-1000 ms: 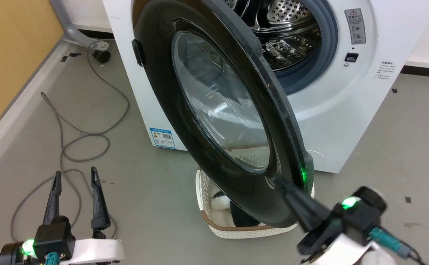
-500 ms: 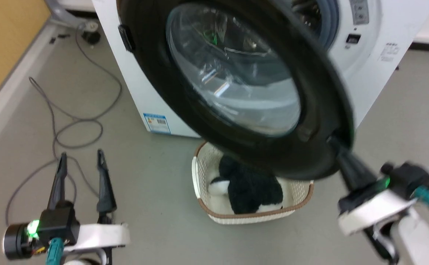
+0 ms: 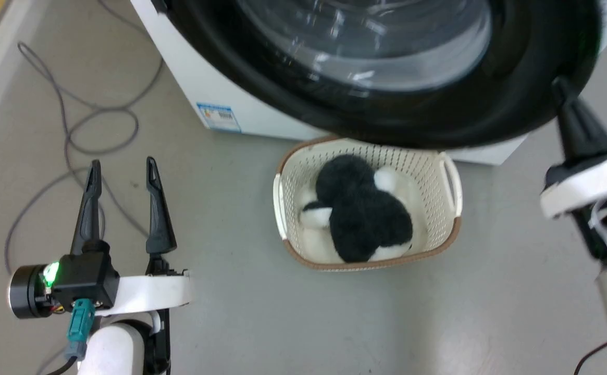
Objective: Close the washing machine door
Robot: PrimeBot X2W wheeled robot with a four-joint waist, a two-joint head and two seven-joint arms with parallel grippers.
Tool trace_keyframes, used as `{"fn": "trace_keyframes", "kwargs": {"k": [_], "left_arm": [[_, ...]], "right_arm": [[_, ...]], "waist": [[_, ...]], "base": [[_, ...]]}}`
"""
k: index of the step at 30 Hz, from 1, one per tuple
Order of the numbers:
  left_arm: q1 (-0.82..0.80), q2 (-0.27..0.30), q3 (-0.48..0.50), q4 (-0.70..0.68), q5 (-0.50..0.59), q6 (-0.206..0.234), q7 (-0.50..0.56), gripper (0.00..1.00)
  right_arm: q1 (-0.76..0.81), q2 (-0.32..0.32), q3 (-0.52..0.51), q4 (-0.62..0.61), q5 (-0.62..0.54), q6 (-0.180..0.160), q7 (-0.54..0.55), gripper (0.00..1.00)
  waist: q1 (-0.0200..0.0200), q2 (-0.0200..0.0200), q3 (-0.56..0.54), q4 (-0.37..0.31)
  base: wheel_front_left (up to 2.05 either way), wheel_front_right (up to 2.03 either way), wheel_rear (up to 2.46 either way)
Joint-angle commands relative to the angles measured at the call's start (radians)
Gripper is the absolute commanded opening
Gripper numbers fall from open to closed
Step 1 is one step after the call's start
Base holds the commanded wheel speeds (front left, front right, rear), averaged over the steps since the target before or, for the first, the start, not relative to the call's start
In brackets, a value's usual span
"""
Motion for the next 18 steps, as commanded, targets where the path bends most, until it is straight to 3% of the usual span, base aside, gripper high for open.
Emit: {"fn": "trace_keyframes", "kwargs": {"k": [1, 18], "left_arm": [[-0.019, -0.002, 0.0, -0.005, 0.008, -0.001, -0.004, 1.0], [-0.052, -0.017, 0.007, -0.015, 0.006, 0.007, -0.004, 1.0]], "right_arm": [[-0.043, -0.017, -0.007, 0.029, -0.008, -0.002, -0.005, 0.0], [-0.297, -0.025, -0.064, 0.241, -0.054, -0.002, -0.005, 0.0]], "waist": [[-0.0001, 0.0, 0.033, 0.009], [-0.0001, 0.0, 0.106, 0.006]], "base": [[0.0, 0.0, 0.0], [0.0, 0.0, 0.0]]}}
